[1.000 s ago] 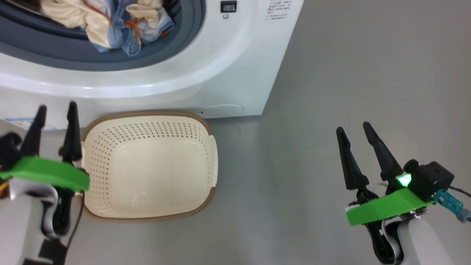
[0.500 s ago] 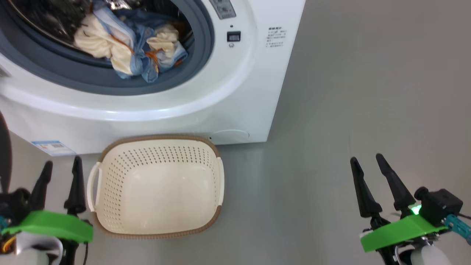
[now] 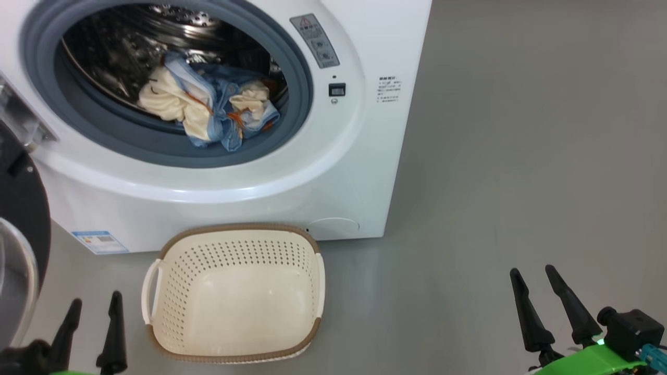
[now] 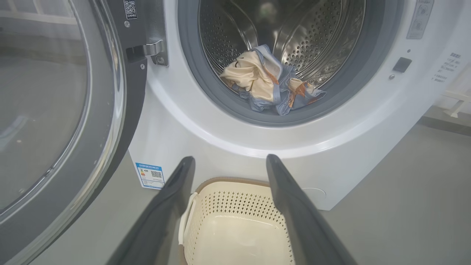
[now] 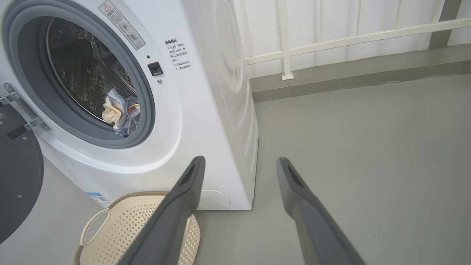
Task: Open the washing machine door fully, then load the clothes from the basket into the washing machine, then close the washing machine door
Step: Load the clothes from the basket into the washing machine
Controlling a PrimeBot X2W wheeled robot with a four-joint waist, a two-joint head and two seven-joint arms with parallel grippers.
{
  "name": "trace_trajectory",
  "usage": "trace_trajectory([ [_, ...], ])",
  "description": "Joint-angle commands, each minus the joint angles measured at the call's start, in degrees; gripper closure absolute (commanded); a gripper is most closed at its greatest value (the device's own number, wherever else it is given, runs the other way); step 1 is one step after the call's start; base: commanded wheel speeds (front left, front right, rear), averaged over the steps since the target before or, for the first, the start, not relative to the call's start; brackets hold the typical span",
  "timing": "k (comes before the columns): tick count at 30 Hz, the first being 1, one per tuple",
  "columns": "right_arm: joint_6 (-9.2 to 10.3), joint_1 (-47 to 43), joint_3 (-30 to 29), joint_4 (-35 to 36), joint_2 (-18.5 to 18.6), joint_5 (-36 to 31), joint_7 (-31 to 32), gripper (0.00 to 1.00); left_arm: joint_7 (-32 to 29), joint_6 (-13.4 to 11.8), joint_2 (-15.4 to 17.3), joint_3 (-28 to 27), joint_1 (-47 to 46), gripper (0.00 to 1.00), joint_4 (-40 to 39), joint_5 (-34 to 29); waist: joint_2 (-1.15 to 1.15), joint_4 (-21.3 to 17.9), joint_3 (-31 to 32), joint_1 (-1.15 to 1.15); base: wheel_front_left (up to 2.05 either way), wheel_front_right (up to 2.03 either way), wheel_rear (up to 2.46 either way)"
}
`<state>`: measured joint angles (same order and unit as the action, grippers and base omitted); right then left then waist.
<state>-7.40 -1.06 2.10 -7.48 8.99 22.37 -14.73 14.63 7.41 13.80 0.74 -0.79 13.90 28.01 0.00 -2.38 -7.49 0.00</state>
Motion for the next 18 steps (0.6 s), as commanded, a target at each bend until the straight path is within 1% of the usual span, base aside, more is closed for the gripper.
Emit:
trace_trajectory([
  [1,-0.09,-0.3,1.0,1.3,1.0,0.9,-0.3,0.00,0.4,0.1,1.2,-2.6,-0.2,0.00,-2.0,-0.7,0.00,0.3,1.0,0.00,0.00,0.00,0.00],
  [9,-0.09,-2.1,0.6,1.4,1.3,1.2,-0.3,0.00,0.4,0.1,0.0,-4.1,4.2,0.00,-5.7,-1.5,0.00,0.6,2.4,0.00,0.00,0.00,0.00],
  [18,-0.09,-2.3,0.3,1.6,1.5,1.2,-0.3,0.00,0.4,0.1,0.0,-4.2,4.3,0.00,-7.1,-1.8,0.00,0.9,2.3,0.00,0.00,0.00,0.00],
])
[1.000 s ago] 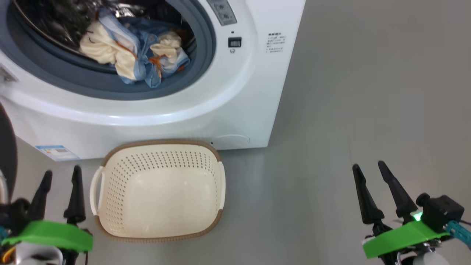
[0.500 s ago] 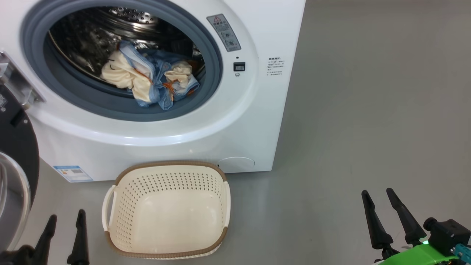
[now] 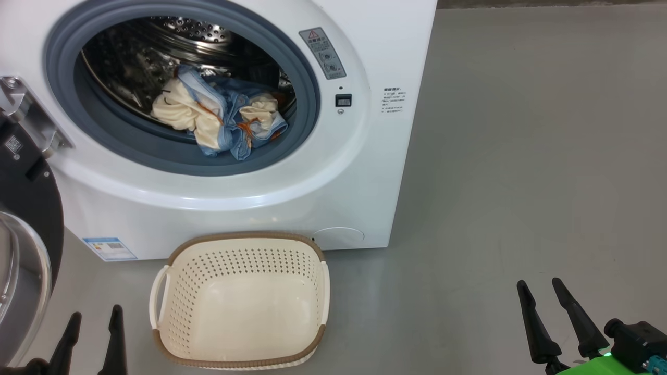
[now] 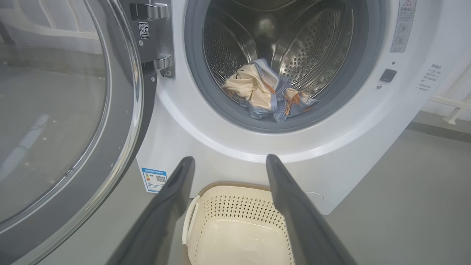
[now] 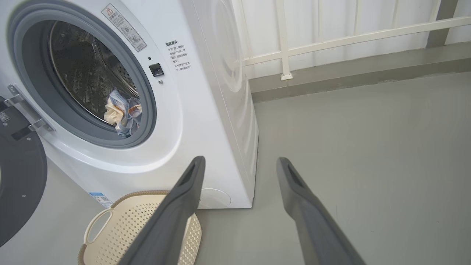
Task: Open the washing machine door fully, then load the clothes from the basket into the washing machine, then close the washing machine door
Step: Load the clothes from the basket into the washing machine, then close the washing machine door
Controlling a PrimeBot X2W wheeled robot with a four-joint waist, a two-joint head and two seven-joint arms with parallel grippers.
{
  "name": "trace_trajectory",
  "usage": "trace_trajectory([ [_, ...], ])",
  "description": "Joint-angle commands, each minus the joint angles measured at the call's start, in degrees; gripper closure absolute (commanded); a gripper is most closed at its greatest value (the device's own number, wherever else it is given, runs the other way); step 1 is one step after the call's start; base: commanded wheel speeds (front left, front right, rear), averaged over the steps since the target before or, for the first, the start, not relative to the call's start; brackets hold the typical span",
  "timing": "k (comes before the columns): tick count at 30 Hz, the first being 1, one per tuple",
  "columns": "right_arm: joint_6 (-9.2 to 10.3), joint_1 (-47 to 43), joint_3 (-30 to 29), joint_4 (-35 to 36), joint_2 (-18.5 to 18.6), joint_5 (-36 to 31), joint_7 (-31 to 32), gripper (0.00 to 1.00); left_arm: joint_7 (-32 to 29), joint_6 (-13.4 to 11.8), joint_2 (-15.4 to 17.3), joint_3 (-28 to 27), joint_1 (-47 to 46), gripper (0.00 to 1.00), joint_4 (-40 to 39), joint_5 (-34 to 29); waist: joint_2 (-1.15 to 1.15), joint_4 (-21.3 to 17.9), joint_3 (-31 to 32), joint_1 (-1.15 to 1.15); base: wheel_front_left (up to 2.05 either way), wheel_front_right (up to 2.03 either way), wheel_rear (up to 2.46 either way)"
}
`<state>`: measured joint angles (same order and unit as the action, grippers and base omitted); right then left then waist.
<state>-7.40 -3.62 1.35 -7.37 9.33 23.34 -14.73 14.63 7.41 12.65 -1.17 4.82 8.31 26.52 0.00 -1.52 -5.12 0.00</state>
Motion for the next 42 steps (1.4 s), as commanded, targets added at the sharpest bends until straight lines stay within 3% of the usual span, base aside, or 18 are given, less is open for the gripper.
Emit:
trace_trajectory([
  [1,-0.09,0.3,1.1,1.5,1.2,0.2,-0.3,0.00,0.4,0.1,1.2,-2.3,-1.5,0.00,-1.5,-0.4,0.00,0.0,0.0,0.00,0.00,0.00,0.00],
  [42,-0.09,1.4,1.7,1.9,1.2,-0.2,-0.3,0.00,0.4,0.1,1.0,-1.3,-2.7,0.00,-2.0,-0.6,0.00,1.7,-0.8,0.00,-0.43,0.43,0.00],
])
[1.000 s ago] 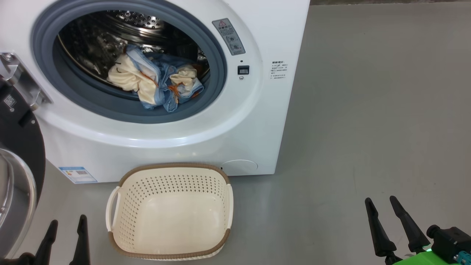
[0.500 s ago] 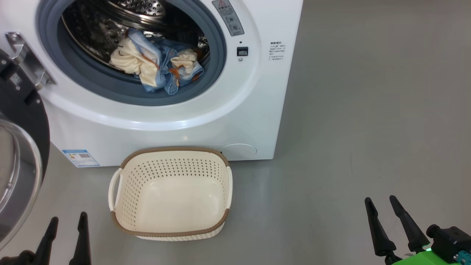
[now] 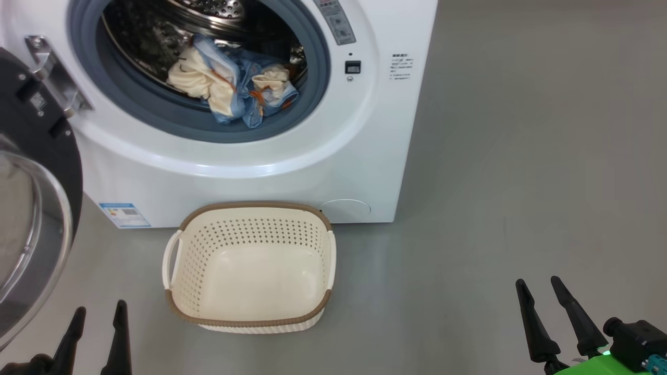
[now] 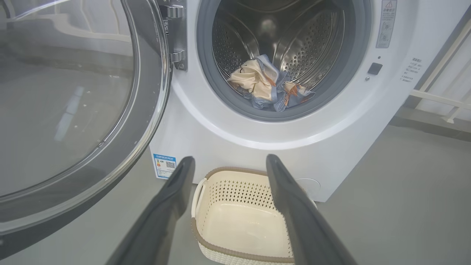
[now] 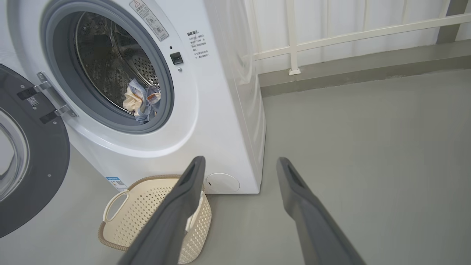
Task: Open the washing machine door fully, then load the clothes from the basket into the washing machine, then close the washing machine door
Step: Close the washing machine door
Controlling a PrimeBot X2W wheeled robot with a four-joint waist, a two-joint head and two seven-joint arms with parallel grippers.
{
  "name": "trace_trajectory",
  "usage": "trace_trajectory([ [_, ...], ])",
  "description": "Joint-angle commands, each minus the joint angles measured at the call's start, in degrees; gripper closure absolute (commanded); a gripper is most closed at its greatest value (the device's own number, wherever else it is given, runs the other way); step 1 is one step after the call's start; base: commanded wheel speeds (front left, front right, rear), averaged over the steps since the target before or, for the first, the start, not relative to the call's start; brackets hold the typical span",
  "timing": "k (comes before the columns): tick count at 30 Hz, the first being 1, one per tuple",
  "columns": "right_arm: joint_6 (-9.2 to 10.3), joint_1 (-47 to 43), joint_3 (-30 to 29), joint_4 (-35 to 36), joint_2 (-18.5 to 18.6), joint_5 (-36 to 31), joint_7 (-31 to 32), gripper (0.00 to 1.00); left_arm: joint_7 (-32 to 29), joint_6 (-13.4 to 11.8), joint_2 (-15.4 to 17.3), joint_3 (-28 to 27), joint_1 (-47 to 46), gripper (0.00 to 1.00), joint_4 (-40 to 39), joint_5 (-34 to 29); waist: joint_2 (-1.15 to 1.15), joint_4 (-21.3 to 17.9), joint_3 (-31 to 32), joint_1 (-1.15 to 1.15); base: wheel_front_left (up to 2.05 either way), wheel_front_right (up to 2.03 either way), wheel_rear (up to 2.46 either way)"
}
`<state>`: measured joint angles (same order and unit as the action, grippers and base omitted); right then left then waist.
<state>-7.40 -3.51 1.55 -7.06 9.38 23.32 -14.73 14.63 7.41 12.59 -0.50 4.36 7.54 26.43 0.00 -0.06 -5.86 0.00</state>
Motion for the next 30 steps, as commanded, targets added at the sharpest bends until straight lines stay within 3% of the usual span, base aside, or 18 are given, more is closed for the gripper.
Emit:
trace_trajectory([
  [1,-0.09,1.4,1.5,1.6,1.1,-0.2,-0.3,0.00,0.4,0.1,1.0,-2.0,-2.3,0.00,-1.1,-0.5,0.00,0.6,-0.1,0.00,0.00,0.00,0.00],
  [11,-0.09,2.6,4.1,1.2,2.0,-0.2,-0.3,0.00,0.4,0.1,-0.4,-3.6,-2.0,0.00,-0.7,-0.8,0.00,6.0,0.2,0.00,0.00,0.00,0.00],
  [30,-0.09,5.9,10.4,-1.3,5.4,1.0,-0.3,0.00,0.4,0.1,-4.1,-5.5,0.9,0.00,1.4,-0.4,0.00,21.0,2.4,0.00,0.00,0.00,0.00],
])
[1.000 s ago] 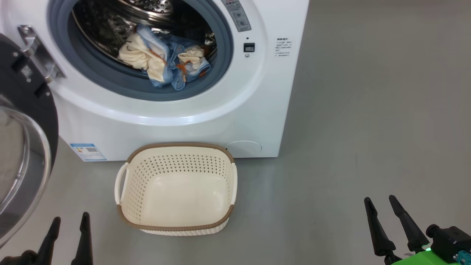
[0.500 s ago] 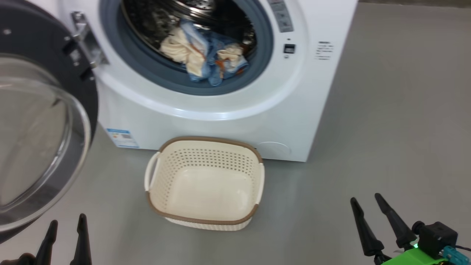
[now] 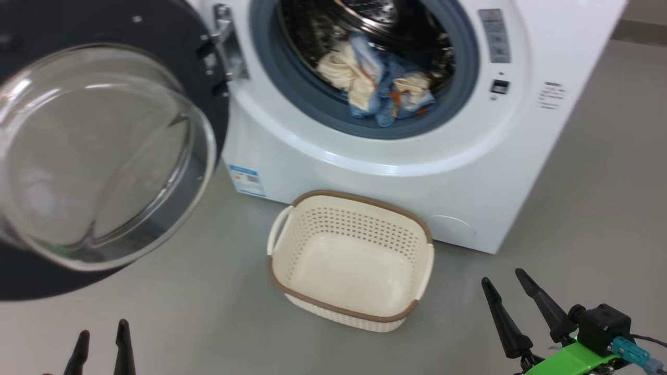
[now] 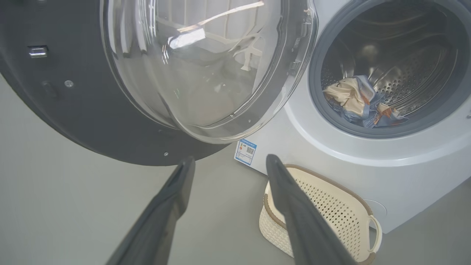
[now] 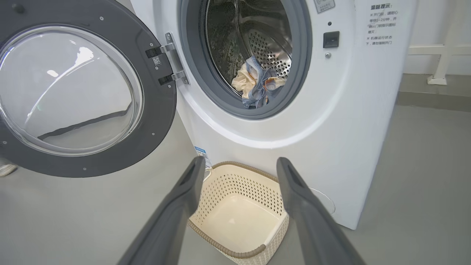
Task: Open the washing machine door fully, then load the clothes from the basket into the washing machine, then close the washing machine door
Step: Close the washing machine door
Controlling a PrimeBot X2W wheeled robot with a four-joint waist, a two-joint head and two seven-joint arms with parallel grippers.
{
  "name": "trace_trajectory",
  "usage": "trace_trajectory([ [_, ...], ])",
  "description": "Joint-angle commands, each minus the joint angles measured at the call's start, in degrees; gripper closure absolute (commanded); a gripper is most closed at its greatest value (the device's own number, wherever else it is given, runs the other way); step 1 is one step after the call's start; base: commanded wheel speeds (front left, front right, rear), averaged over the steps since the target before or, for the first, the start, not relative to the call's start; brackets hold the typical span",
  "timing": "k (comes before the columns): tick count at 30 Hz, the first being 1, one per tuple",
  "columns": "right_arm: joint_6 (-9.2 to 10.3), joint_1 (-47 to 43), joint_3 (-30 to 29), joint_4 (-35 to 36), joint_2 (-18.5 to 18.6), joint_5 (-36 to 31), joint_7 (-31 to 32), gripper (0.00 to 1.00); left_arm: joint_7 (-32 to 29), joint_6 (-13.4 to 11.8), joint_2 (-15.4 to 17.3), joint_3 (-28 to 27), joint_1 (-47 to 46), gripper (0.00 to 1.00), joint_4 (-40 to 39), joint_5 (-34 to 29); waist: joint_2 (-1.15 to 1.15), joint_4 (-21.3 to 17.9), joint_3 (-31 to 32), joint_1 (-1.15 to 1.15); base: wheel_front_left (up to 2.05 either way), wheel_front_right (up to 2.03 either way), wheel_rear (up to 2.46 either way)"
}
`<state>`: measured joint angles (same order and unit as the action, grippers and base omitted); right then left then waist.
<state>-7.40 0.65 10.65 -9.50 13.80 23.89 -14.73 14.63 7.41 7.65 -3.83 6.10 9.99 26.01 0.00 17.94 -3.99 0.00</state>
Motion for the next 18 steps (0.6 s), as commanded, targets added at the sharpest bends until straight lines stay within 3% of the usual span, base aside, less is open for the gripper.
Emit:
trace_trajectory([
  [1,-0.09,1.9,1.5,1.0,1.1,0.5,-0.3,0.00,0.4,0.1,0.7,-2.2,-0.8,0.00,-1.0,0.1,0.00,3.7,0.5,0.00,0.00,0.00,0.00],
  [18,-0.09,4.8,4.3,-1.3,2.2,0.7,-0.3,0.00,0.4,0.1,-1.0,-2.2,0.4,0.00,-1.7,0.9,0.00,12.0,0.2,0.00,0.00,0.00,0.00],
])
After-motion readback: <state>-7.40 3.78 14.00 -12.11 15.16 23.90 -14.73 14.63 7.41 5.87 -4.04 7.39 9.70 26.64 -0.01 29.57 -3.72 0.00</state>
